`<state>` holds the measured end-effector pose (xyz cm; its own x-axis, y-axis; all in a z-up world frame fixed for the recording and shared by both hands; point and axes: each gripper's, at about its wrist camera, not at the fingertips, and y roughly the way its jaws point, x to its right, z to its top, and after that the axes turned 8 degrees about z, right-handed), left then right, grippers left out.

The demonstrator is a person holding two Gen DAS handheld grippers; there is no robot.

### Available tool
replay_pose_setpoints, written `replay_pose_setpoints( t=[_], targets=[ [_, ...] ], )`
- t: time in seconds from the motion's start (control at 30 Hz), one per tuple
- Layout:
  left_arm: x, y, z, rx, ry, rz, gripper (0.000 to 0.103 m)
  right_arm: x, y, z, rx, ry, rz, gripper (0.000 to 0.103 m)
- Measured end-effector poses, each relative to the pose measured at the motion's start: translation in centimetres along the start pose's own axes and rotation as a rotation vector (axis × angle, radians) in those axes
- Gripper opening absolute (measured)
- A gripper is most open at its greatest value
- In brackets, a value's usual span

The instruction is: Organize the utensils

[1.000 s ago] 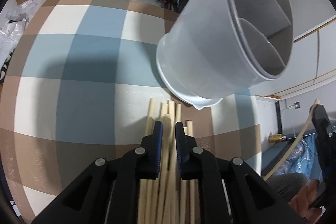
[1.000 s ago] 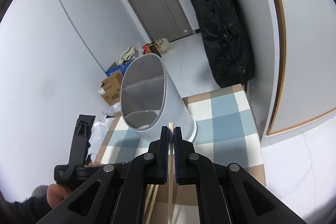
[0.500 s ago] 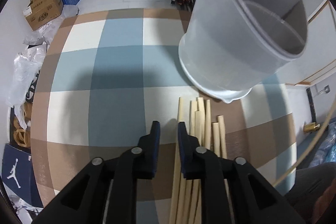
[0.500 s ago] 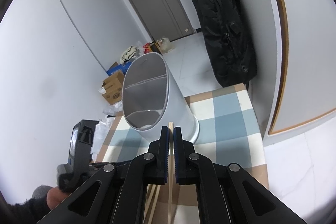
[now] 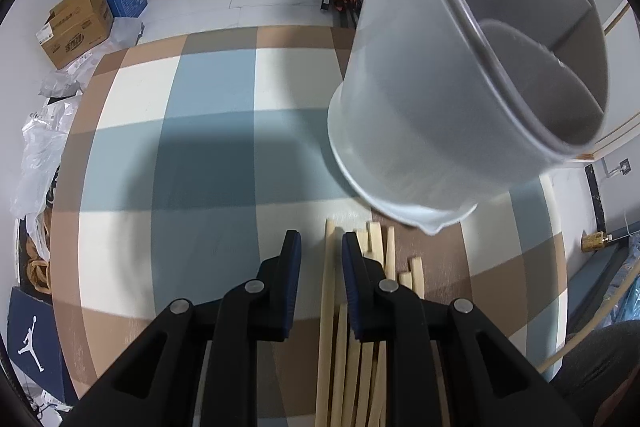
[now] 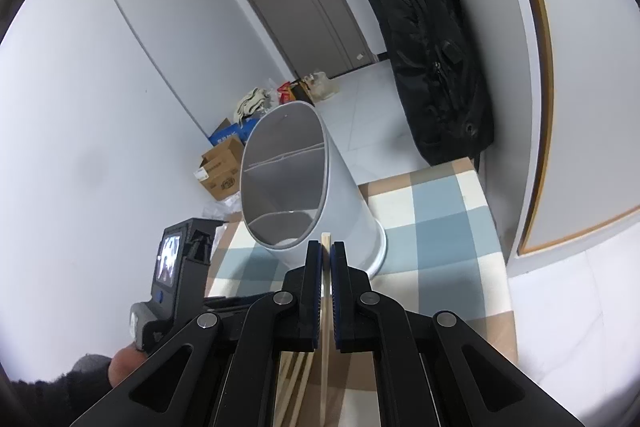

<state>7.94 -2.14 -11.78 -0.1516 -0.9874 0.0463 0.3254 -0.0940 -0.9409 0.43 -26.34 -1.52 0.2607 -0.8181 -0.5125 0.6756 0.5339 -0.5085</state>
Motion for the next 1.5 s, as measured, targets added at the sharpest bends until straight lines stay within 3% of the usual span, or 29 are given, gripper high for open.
replay_pose_setpoints(
  t=[0.2, 0.27, 0.33, 0.57, 1.07, 1.5],
  targets=[
    [0.9, 0.1, -0.2, 0.029, 0.045, 0.06, 0.015, -0.1, -0.1, 0.1, -0.001, -0.003, 0.001, 0.004],
    [0.8, 0.0, -0.3, 0.04, 0.052, 0.087, 0.007, -0.1, 0.0, 0.1, -0.001, -0.003, -0.001, 0.004],
    [0.1, 0.1, -0.2, 0.04, 0.032, 0.077, 0.001, -0.1, 0.1, 0.1, -0.001, 0.0, -0.001, 0.004],
    [-0.5, -0.5, -0.3, 0.061, -0.005, 0.064, 0.0, -0.1, 0.2, 0.1, 0.0, -0.011, -0.009, 0.004],
    [-2.4, -10.3, -2.4, 0.371, -0.133, -0.031, 0.0, -1.3, 0.0, 0.6, 0.034, -0.051, -0.01, 0.004],
    [-3.9, -12.9, -1.6, 0.475, -0.149, -0.086, 0.0, -5.0, -1.5, 4.1, 0.08, -0.137, 0.014, 0.004]
  ],
)
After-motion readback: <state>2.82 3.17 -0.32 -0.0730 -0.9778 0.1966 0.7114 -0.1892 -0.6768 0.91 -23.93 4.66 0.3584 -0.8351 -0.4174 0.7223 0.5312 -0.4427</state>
